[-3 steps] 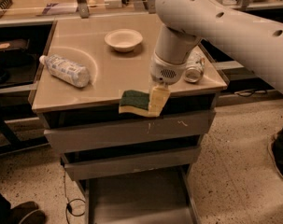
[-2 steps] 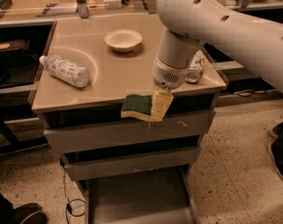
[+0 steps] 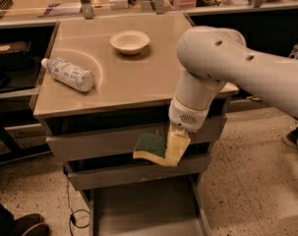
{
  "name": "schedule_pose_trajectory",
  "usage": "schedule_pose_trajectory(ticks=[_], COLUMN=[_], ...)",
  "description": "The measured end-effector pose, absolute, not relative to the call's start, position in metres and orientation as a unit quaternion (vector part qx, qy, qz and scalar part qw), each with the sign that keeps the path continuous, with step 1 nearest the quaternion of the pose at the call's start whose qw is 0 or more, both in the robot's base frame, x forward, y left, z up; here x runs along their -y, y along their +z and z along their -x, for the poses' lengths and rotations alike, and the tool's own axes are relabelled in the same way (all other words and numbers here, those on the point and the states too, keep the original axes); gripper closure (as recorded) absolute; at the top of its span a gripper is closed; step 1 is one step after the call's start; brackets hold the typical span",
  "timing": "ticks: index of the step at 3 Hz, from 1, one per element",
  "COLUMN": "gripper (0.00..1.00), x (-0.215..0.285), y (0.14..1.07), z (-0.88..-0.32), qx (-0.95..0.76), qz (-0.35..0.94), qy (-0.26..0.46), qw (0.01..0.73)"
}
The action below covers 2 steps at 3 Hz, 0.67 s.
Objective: Place sponge into bottom drawer
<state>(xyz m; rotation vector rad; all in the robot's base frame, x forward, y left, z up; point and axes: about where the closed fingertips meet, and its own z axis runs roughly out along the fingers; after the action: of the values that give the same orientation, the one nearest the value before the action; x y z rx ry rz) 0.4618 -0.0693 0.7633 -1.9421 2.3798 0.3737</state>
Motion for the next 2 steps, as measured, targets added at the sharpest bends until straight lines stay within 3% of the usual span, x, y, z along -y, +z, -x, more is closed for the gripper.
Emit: schedule_pose_trajectory(ticks=[2], gripper=[1.0], x=[0.077], y=[0.7015], z=[-0.4368], qx=[-0.772], qz=[0.612], qy=[0.172], qw=[-0.021])
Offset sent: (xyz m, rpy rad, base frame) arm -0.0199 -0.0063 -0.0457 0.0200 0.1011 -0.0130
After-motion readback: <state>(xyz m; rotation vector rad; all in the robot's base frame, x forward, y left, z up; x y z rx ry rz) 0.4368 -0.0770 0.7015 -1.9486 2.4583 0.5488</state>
